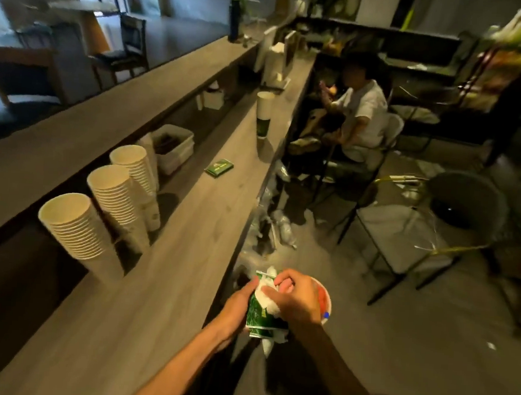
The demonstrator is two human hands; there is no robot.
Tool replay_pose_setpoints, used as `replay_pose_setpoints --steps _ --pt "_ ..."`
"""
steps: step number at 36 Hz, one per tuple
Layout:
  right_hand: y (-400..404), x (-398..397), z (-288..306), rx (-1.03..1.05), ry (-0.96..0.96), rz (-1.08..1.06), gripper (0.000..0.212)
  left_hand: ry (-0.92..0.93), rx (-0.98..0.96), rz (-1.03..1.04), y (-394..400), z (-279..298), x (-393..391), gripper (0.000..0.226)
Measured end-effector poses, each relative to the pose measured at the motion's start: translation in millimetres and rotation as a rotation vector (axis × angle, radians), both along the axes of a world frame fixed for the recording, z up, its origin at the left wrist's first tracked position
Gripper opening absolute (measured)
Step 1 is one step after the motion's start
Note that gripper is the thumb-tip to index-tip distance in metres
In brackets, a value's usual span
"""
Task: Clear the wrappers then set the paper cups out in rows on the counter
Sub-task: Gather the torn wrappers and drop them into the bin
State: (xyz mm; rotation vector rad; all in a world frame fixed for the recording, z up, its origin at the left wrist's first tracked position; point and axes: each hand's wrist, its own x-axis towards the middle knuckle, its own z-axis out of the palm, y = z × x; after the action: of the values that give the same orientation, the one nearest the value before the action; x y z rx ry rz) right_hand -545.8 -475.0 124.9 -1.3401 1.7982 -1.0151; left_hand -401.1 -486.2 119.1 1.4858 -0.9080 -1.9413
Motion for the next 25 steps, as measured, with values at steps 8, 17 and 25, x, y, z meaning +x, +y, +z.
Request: replay_pose_setpoints --steps 8,17,25 --pt "-33 -94 -51 0.128 0.004 -0.078 0.024 -0.009 0.033 -0.174 -44 -34 -87 0.024" --pt "-55 -180 -137 0.288 -0.248 -0.145 0.022 -0.183 0.119 -0.113 -98 -143 -141 0.023" --pt "-82 -226 -239 0.374 -0.373 -0.252 0.015 -0.293 0.153 -0.144 -158 -247 -186 0.013"
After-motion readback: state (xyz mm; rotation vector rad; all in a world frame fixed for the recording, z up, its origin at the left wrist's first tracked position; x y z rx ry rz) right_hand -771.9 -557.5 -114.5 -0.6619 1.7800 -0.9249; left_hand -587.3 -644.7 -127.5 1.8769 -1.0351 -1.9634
